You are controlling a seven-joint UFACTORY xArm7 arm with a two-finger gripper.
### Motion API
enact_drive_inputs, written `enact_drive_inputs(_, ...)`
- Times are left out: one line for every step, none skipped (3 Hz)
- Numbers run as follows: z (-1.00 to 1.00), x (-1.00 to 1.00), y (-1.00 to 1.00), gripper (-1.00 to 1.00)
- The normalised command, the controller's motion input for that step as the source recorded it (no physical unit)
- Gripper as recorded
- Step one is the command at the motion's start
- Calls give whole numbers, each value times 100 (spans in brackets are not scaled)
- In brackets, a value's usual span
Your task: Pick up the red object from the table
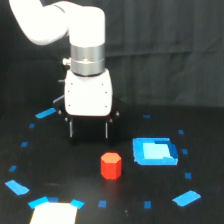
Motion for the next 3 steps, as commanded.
enact_drive_inputs(-56, 25, -93, 96)
enact_drive_inputs(-18, 3, -100, 100)
enact_drive_inputs(-28, 15, -52, 100)
